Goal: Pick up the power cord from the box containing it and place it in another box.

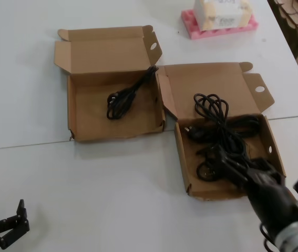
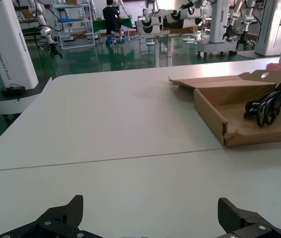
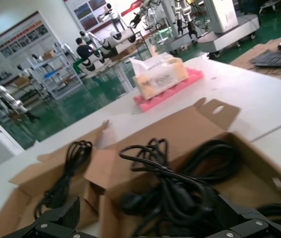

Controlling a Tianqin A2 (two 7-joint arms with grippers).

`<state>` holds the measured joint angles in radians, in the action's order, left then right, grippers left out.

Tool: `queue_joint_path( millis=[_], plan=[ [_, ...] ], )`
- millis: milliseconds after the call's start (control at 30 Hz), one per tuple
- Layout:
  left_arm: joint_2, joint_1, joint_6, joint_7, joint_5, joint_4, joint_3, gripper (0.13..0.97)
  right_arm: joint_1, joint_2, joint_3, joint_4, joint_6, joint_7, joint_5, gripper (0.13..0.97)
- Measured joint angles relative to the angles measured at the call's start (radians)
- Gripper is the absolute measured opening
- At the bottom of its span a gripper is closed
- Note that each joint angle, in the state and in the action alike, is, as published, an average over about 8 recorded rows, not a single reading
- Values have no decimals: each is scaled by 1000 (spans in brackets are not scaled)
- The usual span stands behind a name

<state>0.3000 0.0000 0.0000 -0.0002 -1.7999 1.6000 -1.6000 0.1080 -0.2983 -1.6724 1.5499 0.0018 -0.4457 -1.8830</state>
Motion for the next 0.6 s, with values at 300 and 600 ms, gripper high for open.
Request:
queue_joint_path(
  millis=[300,600],
  plan=[
    [0,0,0,0,0,0,0,966,-72,-1,48,33,-1,0,55,966],
    [0,0,0,0,0,0,0,966,-74,-1,50,34,-1,0,57,966]
  ],
)
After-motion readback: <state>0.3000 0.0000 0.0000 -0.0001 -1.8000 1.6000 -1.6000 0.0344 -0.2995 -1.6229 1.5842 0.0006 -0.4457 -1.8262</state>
